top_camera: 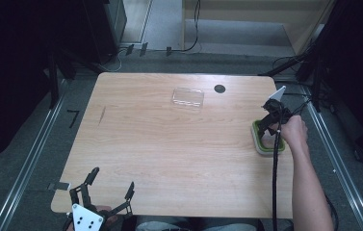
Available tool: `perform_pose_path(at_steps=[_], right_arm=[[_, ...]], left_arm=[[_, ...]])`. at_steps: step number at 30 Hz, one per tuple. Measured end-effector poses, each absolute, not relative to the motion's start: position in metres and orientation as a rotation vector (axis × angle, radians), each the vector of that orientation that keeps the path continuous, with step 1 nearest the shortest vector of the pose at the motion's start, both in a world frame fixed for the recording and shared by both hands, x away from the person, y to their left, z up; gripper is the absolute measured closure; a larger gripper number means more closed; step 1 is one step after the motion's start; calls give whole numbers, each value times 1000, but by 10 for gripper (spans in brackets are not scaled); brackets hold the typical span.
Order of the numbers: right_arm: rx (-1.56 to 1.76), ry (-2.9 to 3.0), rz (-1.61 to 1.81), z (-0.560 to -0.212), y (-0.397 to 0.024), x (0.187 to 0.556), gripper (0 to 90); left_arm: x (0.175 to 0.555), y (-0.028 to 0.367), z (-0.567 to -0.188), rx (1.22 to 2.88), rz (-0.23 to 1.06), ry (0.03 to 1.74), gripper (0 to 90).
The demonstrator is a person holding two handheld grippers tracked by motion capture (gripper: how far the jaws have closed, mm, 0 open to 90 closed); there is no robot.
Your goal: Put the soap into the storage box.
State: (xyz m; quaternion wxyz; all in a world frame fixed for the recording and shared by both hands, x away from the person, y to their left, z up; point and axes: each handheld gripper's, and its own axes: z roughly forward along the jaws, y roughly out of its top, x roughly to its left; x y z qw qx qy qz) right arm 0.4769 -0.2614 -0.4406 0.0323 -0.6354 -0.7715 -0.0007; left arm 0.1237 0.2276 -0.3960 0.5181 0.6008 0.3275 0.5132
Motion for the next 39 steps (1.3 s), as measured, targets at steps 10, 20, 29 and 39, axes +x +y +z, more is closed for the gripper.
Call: perform_pose_path(at_steps=[10,20,29,39], right_arm=[[-1940,-2418,-18,-430,-254,468,143],[-1865,-2475,-27,-422,-240,453,1],[-1775,-2539,-63,-416,-220,438,0],[-1663,-2610,-92,-410,-196,413,0]], left_arm=[[125,228,-396,1437,1229,788,99],[123,229,-396,1433,1229,786,99],[123,228,-396,1434,1229,787,99],[123,228,-396,1437,1229,784,99]])
